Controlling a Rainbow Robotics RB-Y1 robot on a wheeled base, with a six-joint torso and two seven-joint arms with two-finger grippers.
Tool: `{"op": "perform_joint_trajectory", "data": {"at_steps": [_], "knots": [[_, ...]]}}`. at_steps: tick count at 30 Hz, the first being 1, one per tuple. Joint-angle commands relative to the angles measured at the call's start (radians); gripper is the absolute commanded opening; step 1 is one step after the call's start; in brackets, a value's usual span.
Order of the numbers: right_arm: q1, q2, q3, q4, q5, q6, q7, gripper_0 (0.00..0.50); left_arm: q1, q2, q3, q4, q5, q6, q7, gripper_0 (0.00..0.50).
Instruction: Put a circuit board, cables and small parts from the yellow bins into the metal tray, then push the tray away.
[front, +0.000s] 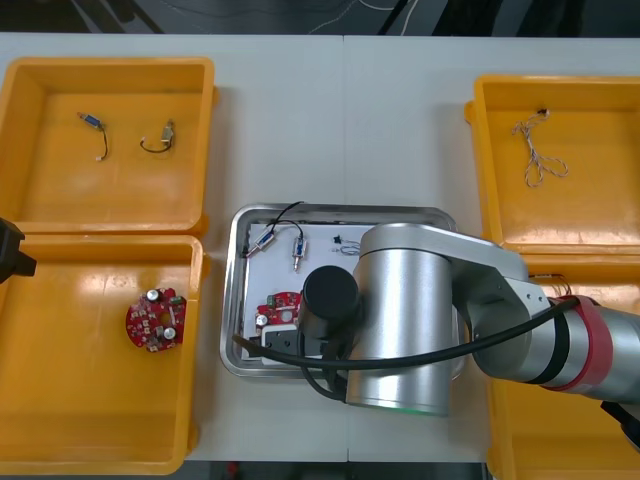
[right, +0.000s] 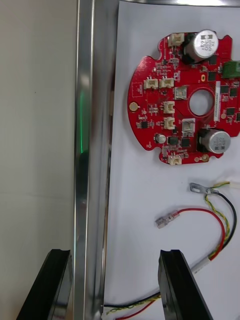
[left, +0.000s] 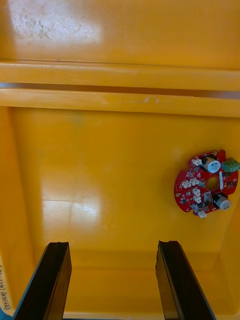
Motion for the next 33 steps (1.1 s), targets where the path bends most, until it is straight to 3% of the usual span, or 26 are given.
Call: {"op": "perform_joint_trajectory", "data": {"at_steps": [1, 7, 16, 24, 33], "knots": [[0.012, 0.025, 0.064, -0.007, 0.071, -0.039, 0.028, 0.500, 0.019, 0.019, 0.033, -0.028, -0.009, 0.006, -0.110, 0.500], [0.059, 0.028, 0.109, -0.006, 0.163, -0.061, 0.028, 0.500, 0.019, 0.019, 0.033, -0.028, -0.009, 0.006, -0.110, 0.500], [0.116, 0.056, 0.109, 0.025, 0.178, -0.059, 0.023, 0.500, 0.019, 0.019, 0.033, -0.028, -0.009, 0.006, -0.110, 0.500], [0.140, 0.108, 0.135, 0.077, 0.270, -0.059, 0.019, 0.500, 0.019, 0.019, 0.033, -0.028, -0.009, 0.006, -0.110, 0.500], [0.151, 0.091, 0.159, 0.082, 0.311, -0.082, 0.011, 0.500, 0.019, 0.019, 0.033, -0.028, -0.009, 0.006, -0.110, 0.500]]}}
